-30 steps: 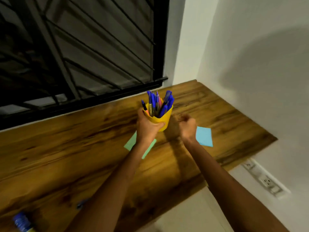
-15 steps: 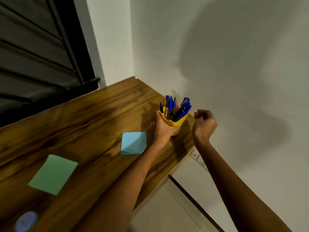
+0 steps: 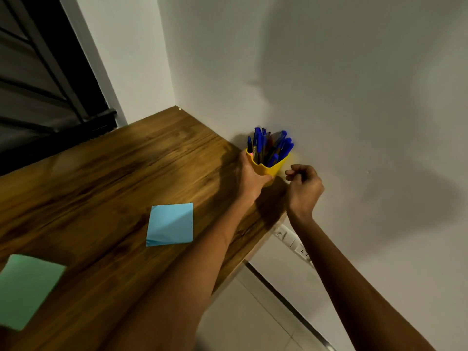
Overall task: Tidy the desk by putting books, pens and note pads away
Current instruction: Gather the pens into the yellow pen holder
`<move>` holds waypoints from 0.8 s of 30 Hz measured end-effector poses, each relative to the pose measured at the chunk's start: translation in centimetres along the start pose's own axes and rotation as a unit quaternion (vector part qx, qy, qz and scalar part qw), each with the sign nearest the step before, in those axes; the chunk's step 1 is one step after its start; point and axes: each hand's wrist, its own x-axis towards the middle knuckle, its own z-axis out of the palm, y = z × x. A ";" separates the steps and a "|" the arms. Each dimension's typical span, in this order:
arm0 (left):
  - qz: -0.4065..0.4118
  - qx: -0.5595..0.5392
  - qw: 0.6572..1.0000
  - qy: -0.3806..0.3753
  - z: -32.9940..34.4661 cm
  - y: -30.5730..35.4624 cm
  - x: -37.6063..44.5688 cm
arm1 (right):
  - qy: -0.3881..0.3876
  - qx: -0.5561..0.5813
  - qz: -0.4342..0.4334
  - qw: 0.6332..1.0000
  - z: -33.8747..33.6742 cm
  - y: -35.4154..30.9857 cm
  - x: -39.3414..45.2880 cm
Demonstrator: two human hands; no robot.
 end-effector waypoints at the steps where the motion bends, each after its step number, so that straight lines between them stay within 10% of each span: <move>1: 0.002 0.001 1.000 -0.004 0.0 0.0 0.0 | -0.004 -0.002 0.004 1.000 0.1 0.0 -0.2; 14: 0.031 0.048 0.996 0.065 -12.0 -3.3 -4.4 | -0.027 -0.051 0.002 0.998 4.5 -4.6 -7.7; 24: -0.010 0.114 0.977 0.182 -26.1 -6.1 -12.9 | -0.242 0.021 -0.008 0.970 9.9 -7.5 -21.2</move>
